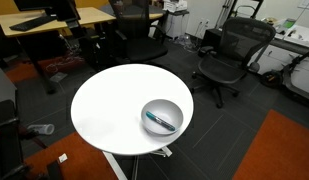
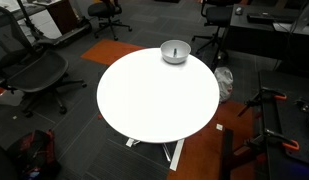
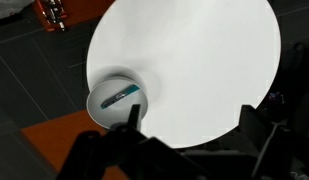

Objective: Put the marker on the table

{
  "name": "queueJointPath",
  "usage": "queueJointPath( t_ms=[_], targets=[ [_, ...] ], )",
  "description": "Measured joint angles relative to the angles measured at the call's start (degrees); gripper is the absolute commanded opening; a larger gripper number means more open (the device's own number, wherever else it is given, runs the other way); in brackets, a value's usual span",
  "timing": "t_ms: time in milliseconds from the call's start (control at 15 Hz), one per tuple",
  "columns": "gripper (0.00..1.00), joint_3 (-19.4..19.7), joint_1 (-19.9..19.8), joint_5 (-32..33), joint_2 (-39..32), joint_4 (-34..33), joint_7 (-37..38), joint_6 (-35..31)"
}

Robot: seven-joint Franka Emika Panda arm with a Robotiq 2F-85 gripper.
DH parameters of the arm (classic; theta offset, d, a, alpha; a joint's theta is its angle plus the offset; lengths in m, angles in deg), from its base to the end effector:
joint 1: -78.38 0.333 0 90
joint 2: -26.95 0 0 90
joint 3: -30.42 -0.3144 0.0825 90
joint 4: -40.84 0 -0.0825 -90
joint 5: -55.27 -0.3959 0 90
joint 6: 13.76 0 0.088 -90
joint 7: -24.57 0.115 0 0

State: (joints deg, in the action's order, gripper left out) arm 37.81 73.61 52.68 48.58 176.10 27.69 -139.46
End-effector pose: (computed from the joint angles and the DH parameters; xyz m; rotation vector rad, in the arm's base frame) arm 0.4565 -0.0991 0.4771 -3.0224 0.4339 -0.3267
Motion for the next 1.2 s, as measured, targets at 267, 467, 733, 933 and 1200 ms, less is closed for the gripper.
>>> queueJointPath(
  t_ms=[267,467,733,933,1200],
  targets=[
    [1.0,0.04,-0.89,-1.64,-11.9,-10.33,8.35,-1.2],
    [1.0,0.51,-2.46,-2.14,-20.16,-17.01,14.75,-1.79],
    [1.0,2.31,-3.98,-5.94,-28.75,-23.11,18.87,-1.79],
    [1.0,3.24,-5.29,-9.97,-33.59,-25.73,19.58,-1.78],
    [1.0,3.94,-6.24,-12.36,-39.19,-28.36,21.74,-1.79]
  ],
)
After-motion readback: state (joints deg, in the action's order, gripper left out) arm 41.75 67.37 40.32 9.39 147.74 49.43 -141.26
